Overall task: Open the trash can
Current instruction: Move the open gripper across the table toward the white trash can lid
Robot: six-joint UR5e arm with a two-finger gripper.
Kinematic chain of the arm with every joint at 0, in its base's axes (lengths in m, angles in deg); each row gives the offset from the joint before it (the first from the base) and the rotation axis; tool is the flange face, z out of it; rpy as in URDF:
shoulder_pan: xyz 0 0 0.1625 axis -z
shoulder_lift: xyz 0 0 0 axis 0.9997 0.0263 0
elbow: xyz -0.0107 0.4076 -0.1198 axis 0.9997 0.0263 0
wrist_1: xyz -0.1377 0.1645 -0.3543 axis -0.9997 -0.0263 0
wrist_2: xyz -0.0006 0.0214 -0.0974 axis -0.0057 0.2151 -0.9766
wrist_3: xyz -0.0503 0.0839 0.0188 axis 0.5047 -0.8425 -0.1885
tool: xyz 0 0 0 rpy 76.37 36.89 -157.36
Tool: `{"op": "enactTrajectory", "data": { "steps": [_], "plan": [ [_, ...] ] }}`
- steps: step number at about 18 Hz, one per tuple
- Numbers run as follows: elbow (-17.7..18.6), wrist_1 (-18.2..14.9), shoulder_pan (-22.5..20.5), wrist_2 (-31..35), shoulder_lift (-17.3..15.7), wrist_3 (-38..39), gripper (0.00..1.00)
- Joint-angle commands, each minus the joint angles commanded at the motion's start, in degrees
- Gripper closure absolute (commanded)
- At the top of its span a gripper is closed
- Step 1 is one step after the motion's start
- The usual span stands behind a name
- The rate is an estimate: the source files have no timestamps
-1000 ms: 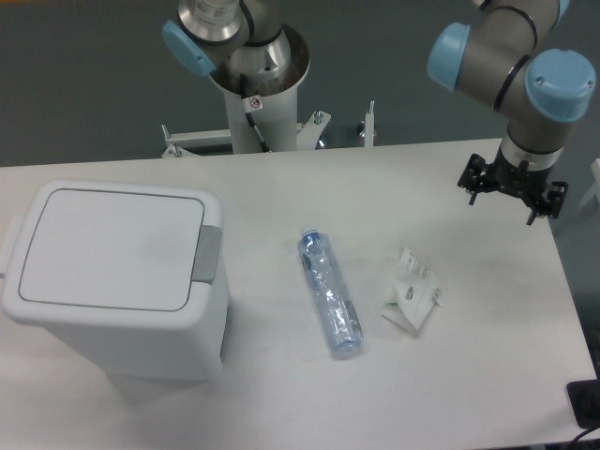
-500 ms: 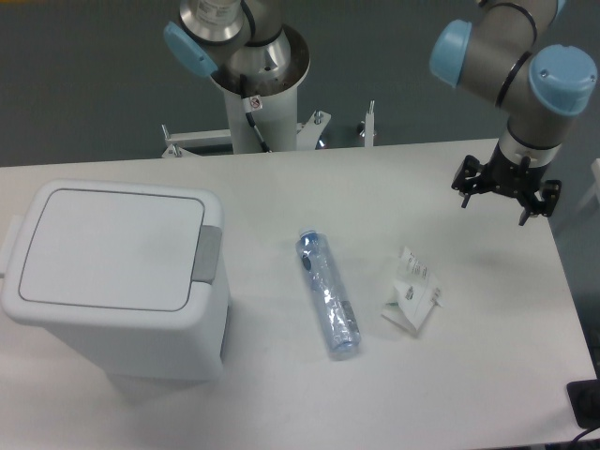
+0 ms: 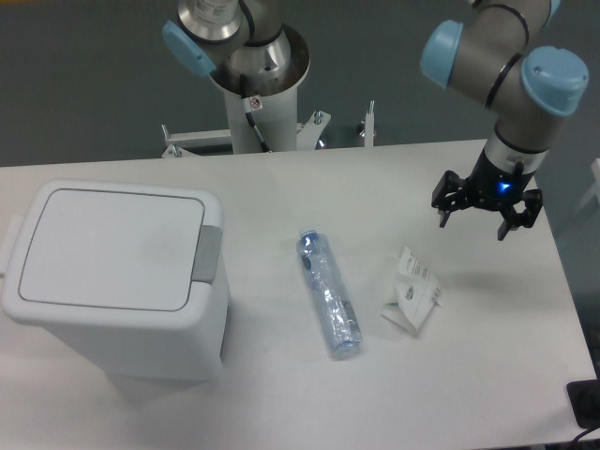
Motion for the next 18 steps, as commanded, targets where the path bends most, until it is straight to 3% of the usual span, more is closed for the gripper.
{"op": "enactTrajectory", "data": {
  "steps": [8, 14, 18],
  "plan": [
    [-5.45, 0.09, 7.37, -2.64, -0.17, 16.96, 0.0],
    [-9.66, 0.09, 13.17, -2.65, -0.62, 23.48, 0.0],
    [-10.02, 0.44, 16.25, -2.91, -1.67, 25.59, 0.0]
  ]
}}
